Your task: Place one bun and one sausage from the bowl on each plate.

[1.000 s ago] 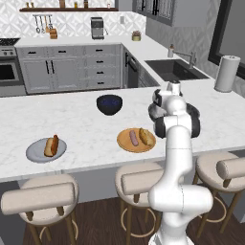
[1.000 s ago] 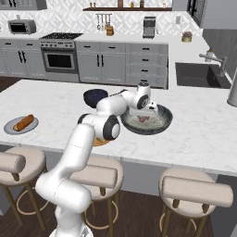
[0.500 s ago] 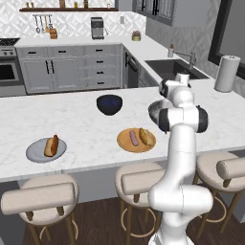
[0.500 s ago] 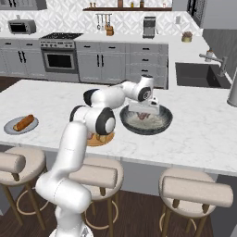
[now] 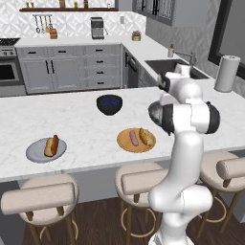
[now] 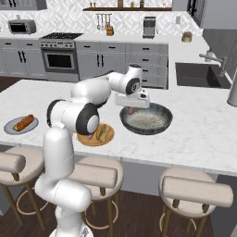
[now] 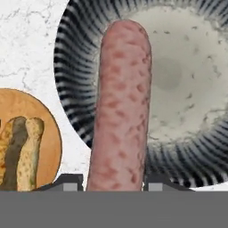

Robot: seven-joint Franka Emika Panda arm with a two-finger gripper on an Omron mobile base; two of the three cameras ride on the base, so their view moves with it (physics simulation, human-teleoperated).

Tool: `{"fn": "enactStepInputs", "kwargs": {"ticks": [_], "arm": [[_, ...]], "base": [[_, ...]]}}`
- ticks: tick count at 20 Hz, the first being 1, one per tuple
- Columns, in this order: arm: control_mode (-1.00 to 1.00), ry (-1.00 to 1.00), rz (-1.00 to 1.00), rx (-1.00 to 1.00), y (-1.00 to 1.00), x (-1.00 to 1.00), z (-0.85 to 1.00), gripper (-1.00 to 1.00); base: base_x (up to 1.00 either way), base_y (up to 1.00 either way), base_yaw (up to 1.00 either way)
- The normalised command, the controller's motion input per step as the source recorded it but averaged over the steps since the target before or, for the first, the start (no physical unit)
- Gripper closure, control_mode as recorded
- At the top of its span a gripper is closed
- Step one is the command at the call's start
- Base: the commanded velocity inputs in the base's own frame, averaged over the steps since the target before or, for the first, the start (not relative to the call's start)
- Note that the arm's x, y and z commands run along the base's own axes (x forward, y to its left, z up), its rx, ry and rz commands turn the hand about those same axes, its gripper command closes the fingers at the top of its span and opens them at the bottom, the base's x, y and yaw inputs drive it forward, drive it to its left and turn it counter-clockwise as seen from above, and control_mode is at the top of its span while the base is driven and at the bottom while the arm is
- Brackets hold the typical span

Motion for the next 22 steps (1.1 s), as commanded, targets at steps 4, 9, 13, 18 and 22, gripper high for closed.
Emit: {"fn": "enactStepInputs", "kwargs": {"ticks": [4, 9, 13, 18, 22], "arm": [[-1.0, -0.03, 0.03, 0.0, 0.78, -0.64, 0.3, 1.0], [-1.0, 0.0, 0.0, 0.0, 0.98, -0.56, 0.03, 1.0], [-1.0, -0.01, 0.0, 0.0, 0.99, -0.57, 0.0, 1.0], [-1.0, -0.04, 0.0, 0.0, 1.0, -0.5, 0.0, 1.0], [-1.0, -0.05, -0.02, 0.0, 1.0, -0.31, 0.0, 1.0]], "base": [[0.0, 0.0, 0.0], [0.0, 0.0, 0.0], [0.0, 0.0, 0.0], [0.0, 0.0, 0.0], [0.0, 0.0, 0.0]]}}
